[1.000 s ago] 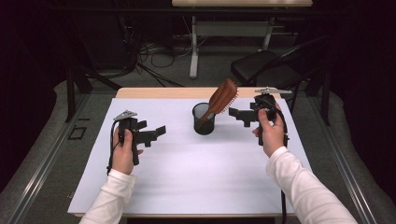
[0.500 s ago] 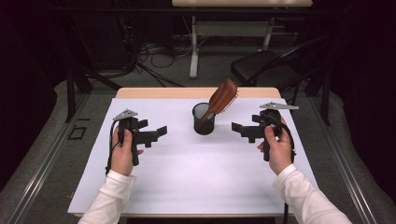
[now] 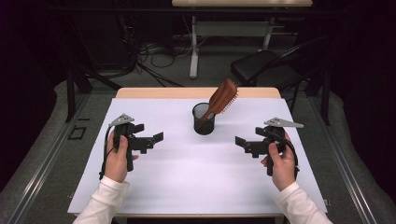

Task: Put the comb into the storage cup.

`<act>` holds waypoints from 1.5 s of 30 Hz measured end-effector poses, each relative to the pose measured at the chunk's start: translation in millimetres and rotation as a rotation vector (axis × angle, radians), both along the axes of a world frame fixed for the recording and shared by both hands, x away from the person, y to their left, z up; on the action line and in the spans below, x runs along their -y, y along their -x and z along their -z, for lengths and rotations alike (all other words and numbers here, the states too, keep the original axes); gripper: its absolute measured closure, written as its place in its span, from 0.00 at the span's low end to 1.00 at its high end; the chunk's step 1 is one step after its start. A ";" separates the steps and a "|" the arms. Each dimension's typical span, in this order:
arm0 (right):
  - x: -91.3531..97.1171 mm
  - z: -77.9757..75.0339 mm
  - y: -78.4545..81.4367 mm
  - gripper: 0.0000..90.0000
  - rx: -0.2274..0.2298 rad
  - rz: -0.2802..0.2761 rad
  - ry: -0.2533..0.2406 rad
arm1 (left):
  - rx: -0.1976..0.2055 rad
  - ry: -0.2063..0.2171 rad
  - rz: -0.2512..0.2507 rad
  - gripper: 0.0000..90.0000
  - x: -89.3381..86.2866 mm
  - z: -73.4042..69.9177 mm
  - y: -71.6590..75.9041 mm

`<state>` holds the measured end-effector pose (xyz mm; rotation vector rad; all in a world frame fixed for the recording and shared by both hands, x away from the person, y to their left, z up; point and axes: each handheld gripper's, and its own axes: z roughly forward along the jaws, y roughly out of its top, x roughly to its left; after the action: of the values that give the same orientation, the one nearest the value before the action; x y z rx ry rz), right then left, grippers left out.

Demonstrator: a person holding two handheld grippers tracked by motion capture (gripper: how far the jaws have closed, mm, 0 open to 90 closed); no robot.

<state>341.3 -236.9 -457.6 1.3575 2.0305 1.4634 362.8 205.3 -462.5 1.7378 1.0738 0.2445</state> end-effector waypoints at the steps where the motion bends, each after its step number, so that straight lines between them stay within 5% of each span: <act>1: 1.2 2.1 2.5 0.00 -0.004 0.002 -0.010 | 0.001 0.002 0.000 0.00 -1.9 0.8 1.6; 8: 8.4 16.8 13.6 0.00 -0.003 0.023 -0.032 | -0.001 -0.001 -0.017 0.00 -12.5 6.9 5.0; 21: 14.8 44.3 19.1 0.00 0.028 0.054 0.034 | 0.015 -0.006 -0.040 0.00 -21.6 15.0 5.7; 31: 21.1 54.3 22.2 0.00 0.069 0.098 0.063 | 0.038 -0.044 -0.086 0.00 -26.5 24.3 3.2; 45: 32.0 63.0 21.4 0.00 0.072 0.162 0.061 | 0.047 -0.038 -0.102 0.00 -28.2 28.8 2.9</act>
<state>319.9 -268.9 -520.6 1.3887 1.8580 1.3503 359.8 233.4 -491.3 1.7040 1.1315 0.3700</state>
